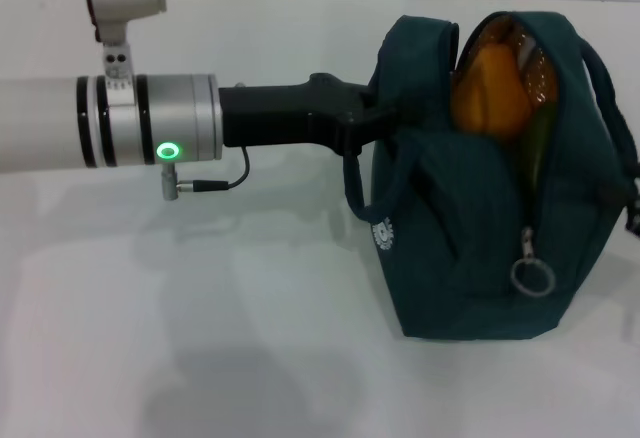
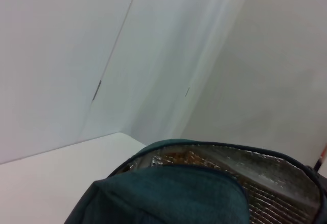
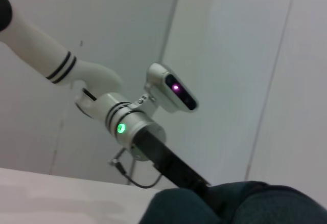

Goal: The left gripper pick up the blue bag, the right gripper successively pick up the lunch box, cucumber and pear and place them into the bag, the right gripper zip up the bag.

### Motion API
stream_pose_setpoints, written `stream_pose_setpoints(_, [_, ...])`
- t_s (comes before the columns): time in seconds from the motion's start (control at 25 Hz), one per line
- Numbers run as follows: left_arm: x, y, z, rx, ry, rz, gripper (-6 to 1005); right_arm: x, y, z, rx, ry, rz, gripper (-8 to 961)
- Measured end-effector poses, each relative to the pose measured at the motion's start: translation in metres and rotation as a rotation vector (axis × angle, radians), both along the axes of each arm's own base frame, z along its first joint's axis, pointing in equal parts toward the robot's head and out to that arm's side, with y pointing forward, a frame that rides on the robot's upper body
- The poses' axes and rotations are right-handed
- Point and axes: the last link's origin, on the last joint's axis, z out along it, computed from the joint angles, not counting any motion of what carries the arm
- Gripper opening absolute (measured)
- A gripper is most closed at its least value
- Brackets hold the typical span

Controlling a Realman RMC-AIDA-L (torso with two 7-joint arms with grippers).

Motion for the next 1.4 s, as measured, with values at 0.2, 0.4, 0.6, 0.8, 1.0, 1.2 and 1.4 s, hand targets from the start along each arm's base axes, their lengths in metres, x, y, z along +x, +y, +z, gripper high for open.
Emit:
stream_pose_setpoints(0.2, [-0.007, -0.004, -0.001, 0.004, -0.003, 0.014, 37, -0.002, -0.004, -0.011, -0.050, -0.010, 0.013, 224])
stream_pose_setpoints(0.4, [-0.015, -0.009, -0.002, 0.001, -0.014, 0.047, 36, 0.004, -0.008, -0.012, -0.054, 0.018, -0.020, 261])
stream_pose_setpoints(0.6, [-0.020, -0.011, 0.001, 0.014, -0.042, 0.075, 36, 0.007, -0.009, -0.005, -0.013, 0.062, -0.038, 298])
stream_pose_setpoints(0.8, [-0.022, -0.014, 0.001, 0.015, -0.056, 0.087, 37, 0.008, -0.016, 0.004, 0.017, 0.124, -0.020, 336])
stream_pose_setpoints(1.0, [-0.028, -0.019, -0.001, 0.005, -0.059, 0.104, 36, 0.010, -0.029, 0.006, 0.033, 0.168, 0.030, 614])
stream_pose_setpoints(1.2, [-0.032, -0.021, -0.002, 0.004, -0.058, 0.114, 37, 0.009, -0.039, -0.003, -0.029, 0.189, 0.058, 684])
stream_pose_setpoints(1.4, [-0.033, -0.022, -0.004, -0.001, -0.060, 0.123, 36, 0.011, -0.045, -0.020, -0.116, 0.186, 0.040, 681])
